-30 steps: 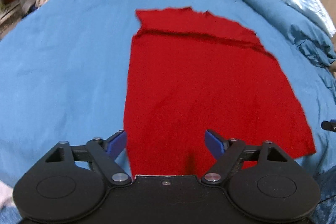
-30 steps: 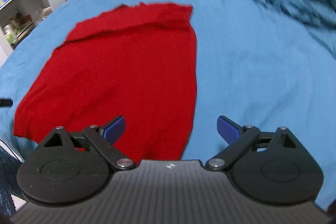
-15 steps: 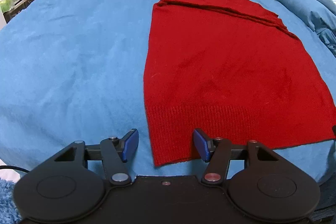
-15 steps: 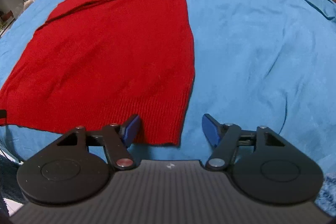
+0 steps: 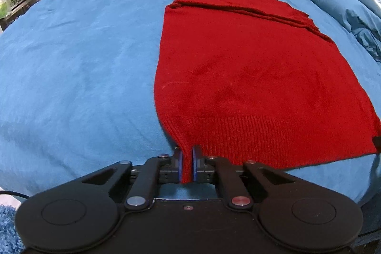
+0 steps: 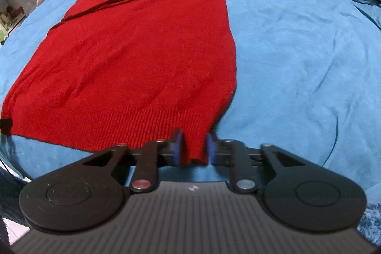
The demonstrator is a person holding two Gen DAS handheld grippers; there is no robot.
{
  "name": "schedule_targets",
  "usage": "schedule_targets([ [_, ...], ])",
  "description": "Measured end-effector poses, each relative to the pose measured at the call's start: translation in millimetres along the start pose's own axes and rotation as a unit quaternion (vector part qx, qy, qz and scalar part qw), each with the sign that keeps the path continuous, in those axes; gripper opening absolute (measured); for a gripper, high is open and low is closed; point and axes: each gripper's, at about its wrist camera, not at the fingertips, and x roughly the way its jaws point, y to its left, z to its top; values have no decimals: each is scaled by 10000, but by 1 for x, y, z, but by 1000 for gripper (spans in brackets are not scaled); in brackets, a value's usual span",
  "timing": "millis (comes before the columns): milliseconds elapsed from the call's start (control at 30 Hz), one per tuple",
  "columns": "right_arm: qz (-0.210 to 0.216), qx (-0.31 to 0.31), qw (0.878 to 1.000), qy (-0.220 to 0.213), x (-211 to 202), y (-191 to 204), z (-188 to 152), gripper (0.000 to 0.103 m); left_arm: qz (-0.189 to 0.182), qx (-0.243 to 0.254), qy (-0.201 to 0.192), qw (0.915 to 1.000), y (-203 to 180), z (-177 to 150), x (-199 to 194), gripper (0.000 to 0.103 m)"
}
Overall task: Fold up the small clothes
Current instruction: 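Grasp the sweater hem with both grippers, then lift the hem with both grippers and fold it toward the collar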
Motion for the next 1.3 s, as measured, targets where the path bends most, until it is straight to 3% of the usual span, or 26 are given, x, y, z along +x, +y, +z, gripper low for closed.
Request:
schedule_targets([
  [200,91,179,9998,-67,-4,-3,2,22,-29,102,-75,9999,-6,3,-12,5],
  [367,453,554,9970,-297,-21,-11,15,22,-235,69,-573,9981,-6,24,-45,5],
  [533,756,688,9928,-623,-39,-11,48,22,-519,-55,-1098,9926,-2,73,-69,5],
  [700,1151,1055,9826,-1011,-43,-20,122,21,-688,-165,-1589,9848,-4,156,-66,5],
  [867,1155,1105,9782,-1329,-16,-22,231,21,-572,-291,-1966,9784,-8,259,-20,5],
  [1033,774,1087,9798,-1489,68,-21,342,21,-165,-719,-1795,9810,-3,352,84,5],
  [1200,693,1377,9818,-1106,185,-21,383,21,379,-910,-1191,9880,5,378,199,5],
  [1300,649,1651,9799,-910,228,-22,386,21,471,-897,-989,9899,11,372,227,5],
])
